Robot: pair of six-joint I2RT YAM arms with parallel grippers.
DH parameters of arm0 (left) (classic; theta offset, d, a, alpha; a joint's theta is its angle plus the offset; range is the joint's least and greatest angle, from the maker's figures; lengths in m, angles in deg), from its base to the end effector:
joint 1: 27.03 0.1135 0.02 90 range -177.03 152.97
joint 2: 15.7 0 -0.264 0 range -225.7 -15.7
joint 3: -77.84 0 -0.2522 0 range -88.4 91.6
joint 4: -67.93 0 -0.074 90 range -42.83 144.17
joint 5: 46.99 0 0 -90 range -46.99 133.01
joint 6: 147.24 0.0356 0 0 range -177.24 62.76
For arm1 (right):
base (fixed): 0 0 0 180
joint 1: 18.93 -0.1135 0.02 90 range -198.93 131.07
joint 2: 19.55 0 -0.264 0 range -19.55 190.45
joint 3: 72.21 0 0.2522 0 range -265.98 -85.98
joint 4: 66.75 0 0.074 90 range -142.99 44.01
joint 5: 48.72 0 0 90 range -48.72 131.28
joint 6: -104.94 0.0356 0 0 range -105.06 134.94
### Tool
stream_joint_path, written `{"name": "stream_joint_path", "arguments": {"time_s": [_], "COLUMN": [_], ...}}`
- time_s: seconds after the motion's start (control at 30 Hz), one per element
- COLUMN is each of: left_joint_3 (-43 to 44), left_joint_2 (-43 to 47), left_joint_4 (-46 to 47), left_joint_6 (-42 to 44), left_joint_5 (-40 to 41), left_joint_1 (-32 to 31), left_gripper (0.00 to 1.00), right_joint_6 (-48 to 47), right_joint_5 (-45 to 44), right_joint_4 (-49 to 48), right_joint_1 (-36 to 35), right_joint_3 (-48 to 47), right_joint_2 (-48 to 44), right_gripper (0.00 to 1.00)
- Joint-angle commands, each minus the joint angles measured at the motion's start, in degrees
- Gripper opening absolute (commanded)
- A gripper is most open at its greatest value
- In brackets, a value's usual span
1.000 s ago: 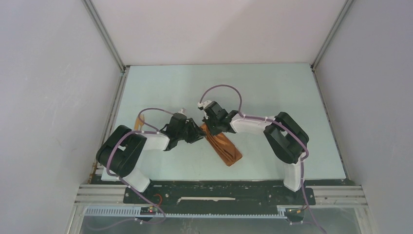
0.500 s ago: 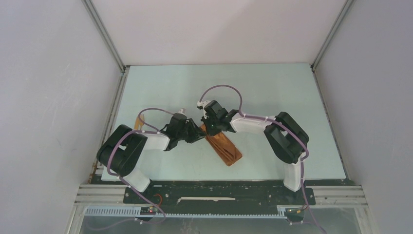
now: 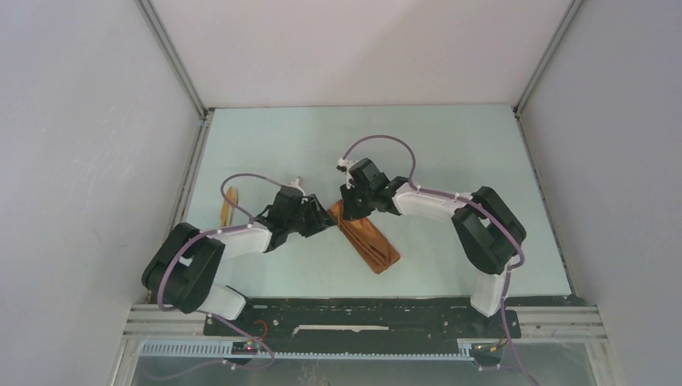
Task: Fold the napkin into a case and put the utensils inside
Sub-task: Stuff the top corner of the smaller-rectangle-folded napkin into the folded napkin, then pick up the smaller rectangle-folded napkin from the center of the board.
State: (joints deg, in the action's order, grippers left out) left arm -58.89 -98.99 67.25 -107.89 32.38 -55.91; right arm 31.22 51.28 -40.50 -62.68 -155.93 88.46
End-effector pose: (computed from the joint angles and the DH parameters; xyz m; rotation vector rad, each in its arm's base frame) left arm 0.2288 -0.1337 0.1424 -0.3591 2.4203 -0.8924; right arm 0.2853 0.2816 0.1766 -0.6839 2.4609 0.6514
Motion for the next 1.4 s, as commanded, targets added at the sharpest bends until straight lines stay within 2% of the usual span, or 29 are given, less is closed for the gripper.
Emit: {"name": "stream_joint_path", "arguments": {"time_s": [0.0, 0.13, 0.2, 0.37, 0.5, 0.67, 0.8, 0.9, 1.1, 1.23, 1.37], "left_joint_3": [4.1, 8.5, 10.9, 15.0, 15.8, 15.0, 14.2, 13.4, 12.6, 12.6, 13.1], "left_joint_2": [1.8, -2.7, -5.5, -11.2, -15.6, -21.2, -19.9, -17.7, -16.8, -17.1, -18.1], "left_joint_4": [-3.3, -2.0, -1.6, -0.1, 3.4, 7.6, 6.3, 4.8, 4.7, 4.7, 4.5], "left_joint_6": [3.7, 4.0, 3.9, 3.5, 2.2, 0.9, 3.1, 4.3, 4.8, 5.1, 5.5], "left_joint_5": [-1.1, -4.0, -5.1, -5.0, -6.3, -6.6, -4.4, -3.8, -5.8, -6.5, -7.2], "left_joint_1": [1.0, 1.0, 1.0, 1.0, 0.5, 0.4, 0.5, 0.5, 0.6, 0.5, 0.5], "left_gripper": [0.48, 0.41, 0.36, 0.30, 0.26, 0.23, 0.21, 0.22, 0.28, 0.29, 0.29], "right_joint_6": [2.9, 4.9, 6.2, 8.9, 11.1, 13.8, 11.9, 8.7, 6.0, 0.8, -8.4], "right_joint_5": [1.8, 2.9, 3.2, 5.1, 5.2, 2.9, 2.2, 3.3, 5.8, 3.1, -5.6], "right_joint_4": [2.5, 0.6, -1.2, -6.4, -10.3, -14.8, -13.1, -6.8, -3.9, -1.7, 3.0], "right_joint_1": [1.4, 2.7, 3.7, 4.9, 3.6, 1.8, 1.7, 3.1, 3.7, 0.0, -6.8], "right_joint_3": [0.7, 5.4, 8.5, 15.2, 19.2, 22.9, 22.8, 20.7, 20.4, 20.3, 19.6], "right_joint_2": [-8.1, -9.9, -10.3, -11.0, -11.1, -12.4, -15.8, -18.4, -20.1, -22.6, -25.7], "right_gripper": [0.25, 0.27, 0.22, 0.07, 0.00, 0.00, 0.01, 0.18, 0.38, 0.52, 0.63]}}
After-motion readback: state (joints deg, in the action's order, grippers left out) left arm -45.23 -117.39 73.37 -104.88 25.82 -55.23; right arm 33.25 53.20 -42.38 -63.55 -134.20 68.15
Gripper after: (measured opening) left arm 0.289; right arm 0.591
